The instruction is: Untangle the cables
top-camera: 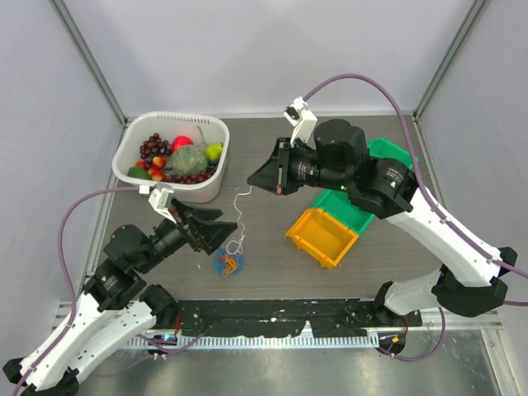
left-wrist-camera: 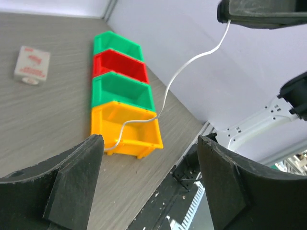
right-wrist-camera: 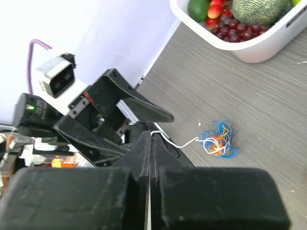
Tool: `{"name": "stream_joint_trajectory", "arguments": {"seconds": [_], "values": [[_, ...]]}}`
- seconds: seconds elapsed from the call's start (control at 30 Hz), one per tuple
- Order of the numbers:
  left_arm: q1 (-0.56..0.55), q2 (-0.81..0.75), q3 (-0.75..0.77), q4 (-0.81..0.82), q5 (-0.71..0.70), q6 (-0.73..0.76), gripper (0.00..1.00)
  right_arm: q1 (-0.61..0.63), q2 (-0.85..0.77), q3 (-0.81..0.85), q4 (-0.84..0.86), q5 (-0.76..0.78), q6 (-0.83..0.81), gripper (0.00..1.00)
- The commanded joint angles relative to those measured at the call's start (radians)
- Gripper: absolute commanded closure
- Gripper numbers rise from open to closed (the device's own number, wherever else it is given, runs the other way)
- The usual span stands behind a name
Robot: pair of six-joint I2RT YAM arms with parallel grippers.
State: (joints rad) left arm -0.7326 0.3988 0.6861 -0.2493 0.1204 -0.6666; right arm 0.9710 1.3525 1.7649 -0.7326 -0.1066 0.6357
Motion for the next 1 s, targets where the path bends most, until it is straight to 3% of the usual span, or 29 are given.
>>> {"name": "stream_joint_trajectory", "arguments": {"seconds": [0.0,0.17,0.27,0.43,0.57,0.6,0.63,0.7,0.83,0.97], "values": [[0.002,0.127,0.044,0.222,0.163,0.153,0.16,-0.003,0.007,0.082,0.068,-0.027,0.087,0.99],[0.002,0.268,0.105,0.295,0.131,0.219,0.14,-0.003,0.033,0.140,0.088,-0.059,0.114,0.99],[0.002,0.330,0.121,0.301,0.067,0.255,0.20,-0.003,0.039,0.154,0.117,-0.077,0.140,0.99],[0.001,0.344,0.101,0.334,-0.025,0.214,0.48,-0.003,0.042,0.171,0.127,-0.077,0.144,0.99],[0.002,0.327,0.139,0.315,-0.007,0.183,1.00,-0.005,0.056,0.172,0.105,-0.067,0.084,0.99],[0.002,0.328,0.163,0.277,-0.014,0.164,1.00,-0.006,0.062,0.183,0.066,-0.045,0.065,0.93],[0.001,0.331,0.187,0.253,-0.028,0.142,1.00,-0.021,0.065,0.186,0.027,-0.033,0.036,0.71],[0.002,0.342,0.239,0.149,-0.060,0.087,1.00,-0.082,0.059,0.157,0.007,-0.030,-0.003,0.47],[0.002,0.342,0.294,0.018,-0.146,-0.025,1.00,-0.265,-0.025,-0.045,0.071,-0.143,-0.078,0.37],[0.004,0.334,0.340,-0.119,-0.237,-0.145,1.00,-0.268,-0.140,-0.318,0.244,-0.240,-0.197,0.33]]}}
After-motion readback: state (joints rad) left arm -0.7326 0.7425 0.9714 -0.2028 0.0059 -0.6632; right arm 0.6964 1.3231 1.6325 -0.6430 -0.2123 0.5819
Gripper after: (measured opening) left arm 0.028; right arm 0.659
